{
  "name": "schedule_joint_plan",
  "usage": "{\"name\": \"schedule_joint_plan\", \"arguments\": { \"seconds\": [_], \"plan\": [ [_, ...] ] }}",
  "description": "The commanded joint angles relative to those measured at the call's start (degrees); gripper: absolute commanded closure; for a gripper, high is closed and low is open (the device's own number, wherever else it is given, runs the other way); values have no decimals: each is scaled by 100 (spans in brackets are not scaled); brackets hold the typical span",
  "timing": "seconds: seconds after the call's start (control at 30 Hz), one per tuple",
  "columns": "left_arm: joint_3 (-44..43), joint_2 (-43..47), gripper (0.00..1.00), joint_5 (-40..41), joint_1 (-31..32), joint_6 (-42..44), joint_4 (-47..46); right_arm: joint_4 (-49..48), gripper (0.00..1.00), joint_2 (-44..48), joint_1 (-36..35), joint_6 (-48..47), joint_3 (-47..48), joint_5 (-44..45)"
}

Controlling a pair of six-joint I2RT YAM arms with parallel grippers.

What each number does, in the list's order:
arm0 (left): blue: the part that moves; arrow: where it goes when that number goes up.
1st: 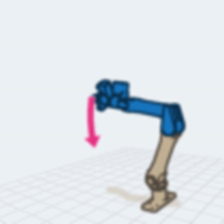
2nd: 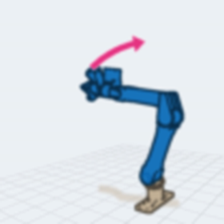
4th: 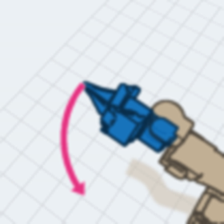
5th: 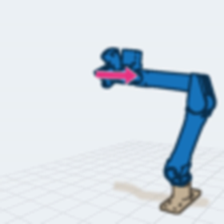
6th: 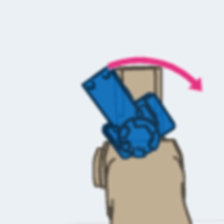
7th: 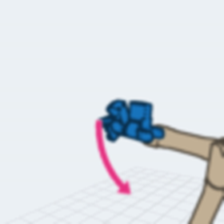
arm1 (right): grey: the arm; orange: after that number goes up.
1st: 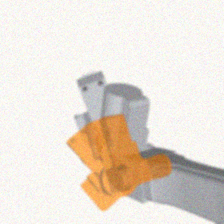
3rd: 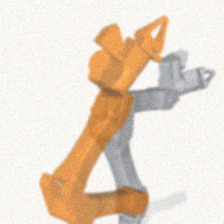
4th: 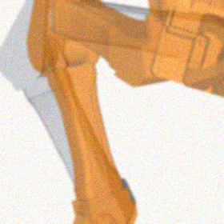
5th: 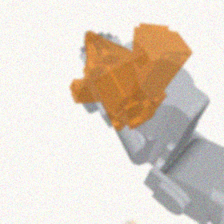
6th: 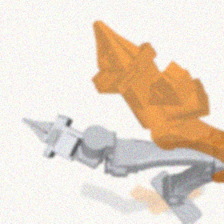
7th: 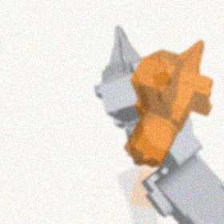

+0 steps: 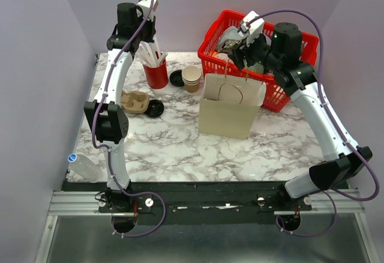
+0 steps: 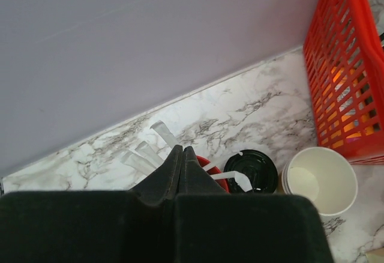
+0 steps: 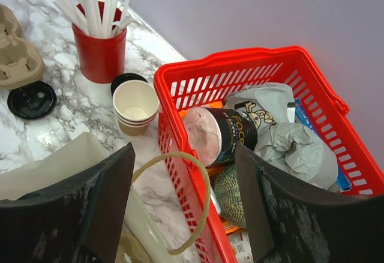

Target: Pack the takeout coffee

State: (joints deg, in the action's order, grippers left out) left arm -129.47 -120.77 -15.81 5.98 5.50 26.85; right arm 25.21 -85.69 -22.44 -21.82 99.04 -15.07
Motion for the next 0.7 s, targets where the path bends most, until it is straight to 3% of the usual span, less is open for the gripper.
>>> {"name": "schedule_joint_plan", "arguments": {
  "seconds": [0.0, 0.43, 0.67],
  "plan": [
    [-17, 378, 100, -448, -35, 4, 75, -201, 24, -71, 46, 134, 44, -84],
    [-70, 1941, 100, -352, -35, 505, 593, -175, 24, 184, 284, 626, 124, -268],
    [167, 2698, 100, -1642, -35, -284, 313, -131, 24, 448, 292, 662, 27, 48]
  ]
}}
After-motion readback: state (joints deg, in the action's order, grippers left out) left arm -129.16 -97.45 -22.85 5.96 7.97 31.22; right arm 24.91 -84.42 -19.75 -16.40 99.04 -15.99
